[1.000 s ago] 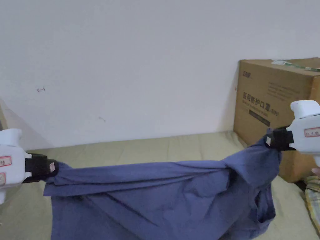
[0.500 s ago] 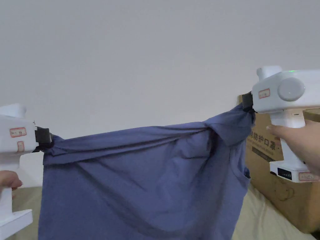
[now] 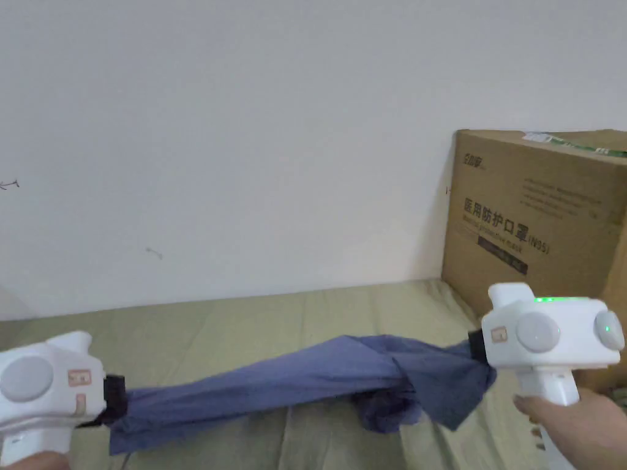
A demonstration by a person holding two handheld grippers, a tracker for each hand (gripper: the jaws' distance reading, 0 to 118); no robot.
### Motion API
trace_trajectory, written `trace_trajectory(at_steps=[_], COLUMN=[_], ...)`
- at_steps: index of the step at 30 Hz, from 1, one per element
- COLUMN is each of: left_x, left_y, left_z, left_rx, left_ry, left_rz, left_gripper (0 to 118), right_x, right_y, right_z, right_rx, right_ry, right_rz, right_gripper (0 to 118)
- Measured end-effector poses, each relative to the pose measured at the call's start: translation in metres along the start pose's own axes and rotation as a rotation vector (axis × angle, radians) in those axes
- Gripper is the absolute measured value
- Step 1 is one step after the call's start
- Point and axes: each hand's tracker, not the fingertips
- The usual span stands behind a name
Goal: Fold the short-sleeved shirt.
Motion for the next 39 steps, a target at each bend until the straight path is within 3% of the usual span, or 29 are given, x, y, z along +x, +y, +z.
trace_trajectory(at_steps=[2, 4, 8, 10, 13, 21, 23, 25, 26, 27, 28, 30, 35, 39], left_x=[-0.012, -0.026, -0.058, -0.065, -0.067, -0.068, -0.070, -0.068, -0.066, -0.064, -0.061, -0.058, -0.030, -0.001], left_y=[-0.059, -0.116, -0.198, -0.228, -0.257, -0.319, -0.321, -0.319, -0.317, -0.315, -0.311, -0.305, -0.272, -0.245], left_z=[-0.027, -0.031, -0.012, 0.022, 0.069, 0.128, 0.136, 0.145, 0.149, 0.155, 0.160, 0.171, 0.211, 0.221], left_rx=[-0.151, -0.180, -0.296, -0.281, -0.281, -0.305, -0.299, -0.268, -0.259, -0.239, -0.215, -0.156, 0.020, 0.111], left_ry=[0.020, 0.021, -0.032, -0.049, -0.070, -0.049, -0.057, -0.064, -0.066, -0.061, -0.047, -0.048, -0.086, -0.004], left_rz=[0.023, 0.057, 0.055, 0.028, 0.027, 0.086, 0.097, 0.106, 0.112, 0.115, 0.107, 0.099, 0.137, 0.066], left_gripper=[3, 3, 3, 3, 3, 3, 3, 3, 5, 17, 36, 100, 101, 102], right_x=[0.018, 0.036, 0.071, 0.090, 0.105, 0.099, 0.100, 0.099, 0.098, 0.097, 0.094, 0.089, 0.053, 0.010], right_y=[-0.064, -0.126, -0.217, -0.245, -0.271, -0.324, -0.324, -0.323, -0.321, -0.318, -0.315, -0.307, -0.261, -0.218], right_z=[-0.032, -0.038, -0.002, 0.032, 0.072, 0.130, 0.134, 0.139, 0.141, 0.144, 0.148, 0.160, 0.192, 0.202], right_rx=[-0.149, -0.246, -0.358, -0.365, -0.366, -0.412, -0.409, -0.386, -0.378, -0.371, -0.365, -0.294, -0.138, -0.076], right_ry=[0.008, 0.039, 0.072, 0.119, 0.137, 0.146, 0.142, 0.125, 0.106, 0.095, 0.092, 0.094, 0.100, 0.107], right_rz=[-0.035, -0.093, -0.054, -0.108, -0.118, -0.080, -0.103, -0.179, -0.203, -0.223, -0.225, -0.241, -0.177, -0.073], right_gripper=[5, 5, 5, 5, 5, 5, 10, 12, 23, 47, 67, 71, 77, 78])
